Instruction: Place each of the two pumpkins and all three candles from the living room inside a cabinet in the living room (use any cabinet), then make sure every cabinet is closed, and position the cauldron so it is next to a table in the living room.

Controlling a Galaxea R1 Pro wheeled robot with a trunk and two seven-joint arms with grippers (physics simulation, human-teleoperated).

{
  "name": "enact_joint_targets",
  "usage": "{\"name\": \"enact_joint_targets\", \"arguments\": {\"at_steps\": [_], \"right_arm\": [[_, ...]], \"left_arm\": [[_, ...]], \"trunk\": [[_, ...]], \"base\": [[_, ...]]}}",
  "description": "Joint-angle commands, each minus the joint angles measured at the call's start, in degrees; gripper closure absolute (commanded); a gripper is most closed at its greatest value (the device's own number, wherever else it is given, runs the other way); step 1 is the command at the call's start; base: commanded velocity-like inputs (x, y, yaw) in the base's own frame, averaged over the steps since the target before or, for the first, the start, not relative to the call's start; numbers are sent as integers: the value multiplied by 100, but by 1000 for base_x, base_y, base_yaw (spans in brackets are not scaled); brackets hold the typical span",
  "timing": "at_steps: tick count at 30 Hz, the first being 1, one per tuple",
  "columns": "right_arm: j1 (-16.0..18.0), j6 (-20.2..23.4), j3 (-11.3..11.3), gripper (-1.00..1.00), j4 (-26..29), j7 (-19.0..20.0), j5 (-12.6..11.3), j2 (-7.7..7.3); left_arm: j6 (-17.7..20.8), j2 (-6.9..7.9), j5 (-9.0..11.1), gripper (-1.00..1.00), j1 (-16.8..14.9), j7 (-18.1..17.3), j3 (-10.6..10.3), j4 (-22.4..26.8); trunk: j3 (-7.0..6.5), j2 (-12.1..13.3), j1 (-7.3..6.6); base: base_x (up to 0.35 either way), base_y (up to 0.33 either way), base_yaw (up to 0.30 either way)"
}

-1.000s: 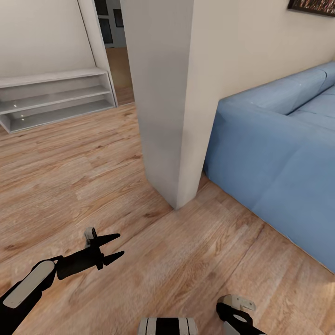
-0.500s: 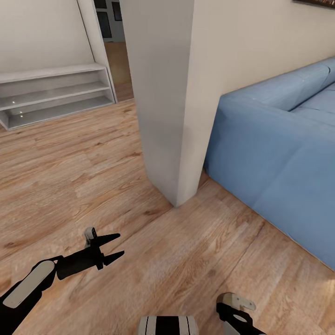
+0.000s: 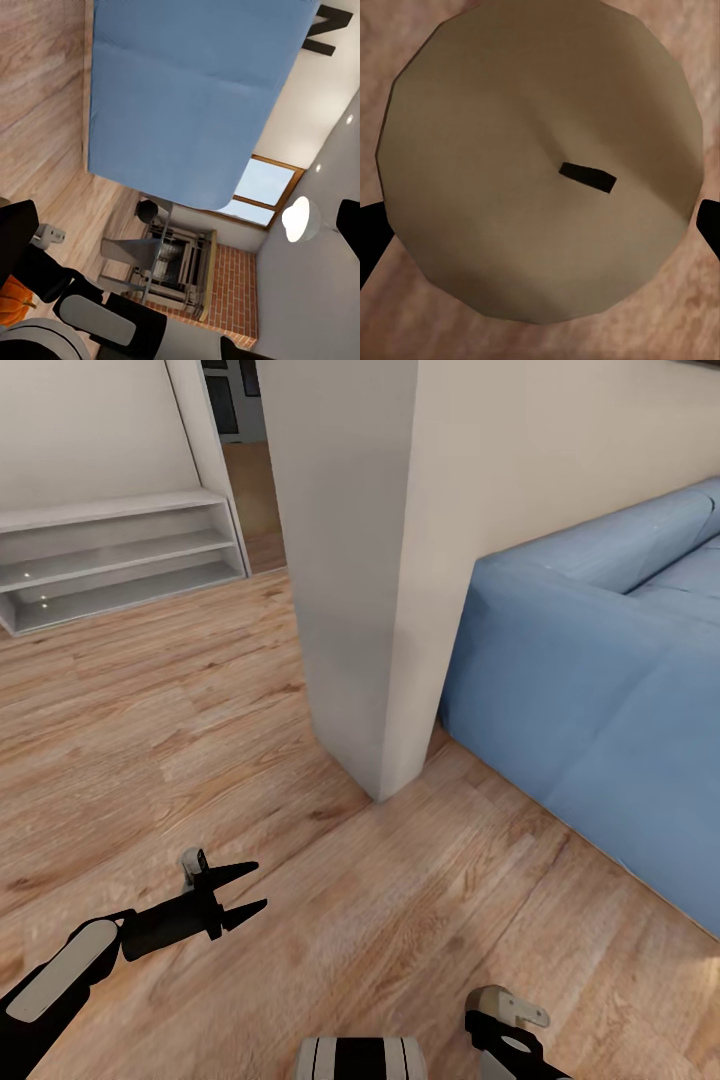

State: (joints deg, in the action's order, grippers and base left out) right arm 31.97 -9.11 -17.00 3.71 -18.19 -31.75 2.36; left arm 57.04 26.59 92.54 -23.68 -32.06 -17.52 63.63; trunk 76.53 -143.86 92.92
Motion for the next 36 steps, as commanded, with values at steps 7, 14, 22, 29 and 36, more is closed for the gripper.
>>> {"name": "enact_joint_targets", "arguments": {"at_steps": [7, 14, 22, 29, 36], "right_arm": [[2, -21, -49, -100, -2, -18, -59, 1], [2, -21, -49, -100, -2, -18, -59, 1], [2, -21, -49, -100, -2, -18, -59, 1], [2, -19, -49, 100, -2, -18, -66, 1], [2, -14, -49, 100, -2, -18, -68, 1]], "left_arm": [[7, 4, -9, -100, -5, -37, -21, -6], [6, 4, -9, -100, -5, -37, -17, -5], [6, 4, -8, -100, -5, -37, -23, -8], [8, 4, -10, -100, -5, -37, -22, -7], [5, 4, -8, -100, -5, -37, -23, -8]], "trunk": [[4, -2, -1], [4, -2, -1], [4, -2, -1], [4, -2, -1], [4, -2, -1]], "base": [[64, 0, 0], [13, 0, 0], [4, 0, 0], [0, 0, 0], [0, 0, 0]]}}
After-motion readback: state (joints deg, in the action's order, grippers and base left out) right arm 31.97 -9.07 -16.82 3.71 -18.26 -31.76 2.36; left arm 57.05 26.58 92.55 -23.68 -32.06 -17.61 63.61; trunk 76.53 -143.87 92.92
